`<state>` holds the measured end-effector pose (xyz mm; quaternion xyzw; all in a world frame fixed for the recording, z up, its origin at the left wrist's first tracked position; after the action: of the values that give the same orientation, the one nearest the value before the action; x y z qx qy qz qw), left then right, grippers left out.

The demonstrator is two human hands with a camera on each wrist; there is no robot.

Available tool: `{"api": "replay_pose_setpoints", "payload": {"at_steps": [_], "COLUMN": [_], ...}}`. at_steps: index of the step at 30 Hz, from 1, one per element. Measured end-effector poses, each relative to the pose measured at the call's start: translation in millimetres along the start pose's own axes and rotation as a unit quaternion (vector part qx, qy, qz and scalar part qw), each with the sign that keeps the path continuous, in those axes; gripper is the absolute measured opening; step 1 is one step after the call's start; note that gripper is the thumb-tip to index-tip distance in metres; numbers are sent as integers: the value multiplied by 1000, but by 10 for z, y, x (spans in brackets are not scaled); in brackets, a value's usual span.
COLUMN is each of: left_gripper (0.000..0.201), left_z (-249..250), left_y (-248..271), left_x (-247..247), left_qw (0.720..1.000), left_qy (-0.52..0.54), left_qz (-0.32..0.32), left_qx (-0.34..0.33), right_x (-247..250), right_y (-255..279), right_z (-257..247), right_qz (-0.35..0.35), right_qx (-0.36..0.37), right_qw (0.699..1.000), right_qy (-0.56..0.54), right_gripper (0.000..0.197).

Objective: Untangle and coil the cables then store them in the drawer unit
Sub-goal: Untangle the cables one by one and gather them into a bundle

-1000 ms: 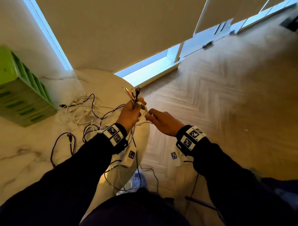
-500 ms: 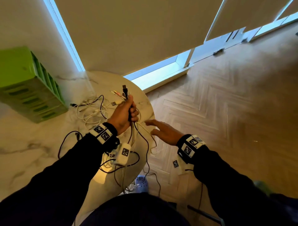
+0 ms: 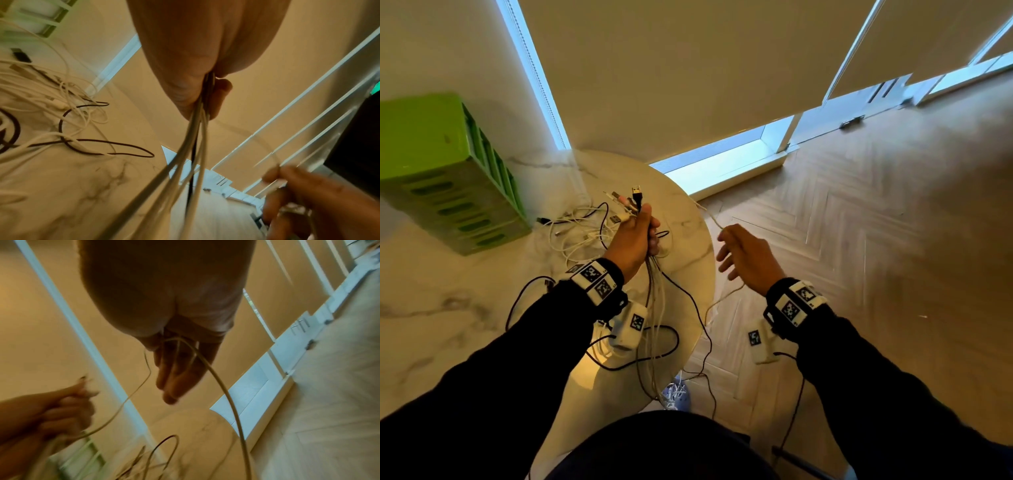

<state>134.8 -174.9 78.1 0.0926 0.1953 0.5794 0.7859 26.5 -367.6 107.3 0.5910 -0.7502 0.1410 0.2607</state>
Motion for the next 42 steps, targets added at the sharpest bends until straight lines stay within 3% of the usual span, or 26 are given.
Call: {"api": "replay_pose_setpoints", "payload": {"at_steps": [2,3,5,6,7,9,12,14,16,18,20,22,27,31,35,37,42], "left_gripper": [42,42,43,43,44,44,45,46,47,47,45,42,34,28,46,38,22], "left_z": [39,62,109,129,136,147,183,237,316,419,493,547,660,962,1317,1456,1501], "left_y": [0,13,66,100,128,186,281,347,413,436,437,452,484,467,430,397,297], "left_x": [26,19,-28,-68,-112,-199,-290,-290,-270,-203,-47,92,320,486,824,1051,1523], "left_qw": [999,998,995,994,993,990,985,983,980,978,977,974,973,972,976,975,964], "left_qy": [41,59,79,83,82,68,11,-40,-58,-54,-42,-2,77,151,184,195,203], "left_qz": [-19,-31,-56,-69,-83,-119,-165,-174,-188,-199,-203,-218,-204,-181,-110,-59,99], "left_qx": [4,9,21,26,31,41,39,37,40,40,49,67,78,24,-44,-88,-142], "right_x": [75,43,-48,-85,-164,-433,-840,-1113,-1365,-1559,-1687,-1652,-1155,-770,-539,-636,-1262], "right_y": [-100,-107,60,151,211,179,141,161,212,284,422,511,182,-267,-430,-316,213], "right_z": [427,680,1100,1179,1151,722,-37,-379,-560,-520,-322,-108,159,230,304,391,541], "right_qz": [-54,-125,-279,-327,-351,-357,-358,-381,-409,-450,-508,-544,-500,-391,-262,-269,-377], "right_qx": [-81,-127,-209,-228,-227,-133,-7,1,2,-19,-87,-137,-168,-103,-35,-32,-10], "right_qw": [991,966,866,828,827,885,928,925,909,889,852,826,846,880,906,903,872], "right_qy": [97,185,358,395,376,266,101,-6,-77,-82,-91,-56,77,250,330,333,314], "right_gripper": [26,27,37,52,71,99,108,91,55,15,21,27,31,34,32,30,36]}}
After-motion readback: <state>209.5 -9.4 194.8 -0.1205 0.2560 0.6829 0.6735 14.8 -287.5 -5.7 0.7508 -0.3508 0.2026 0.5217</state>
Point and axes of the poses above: each hand's wrist, its own y-axis away from the middle knuckle, its own x-axis out of the back of the hand, z = x × y, the point moved 10 cm from there along -y, towards the middle knuckle, and after that the axes turned 3 degrees about x, right-handed, at the moved point
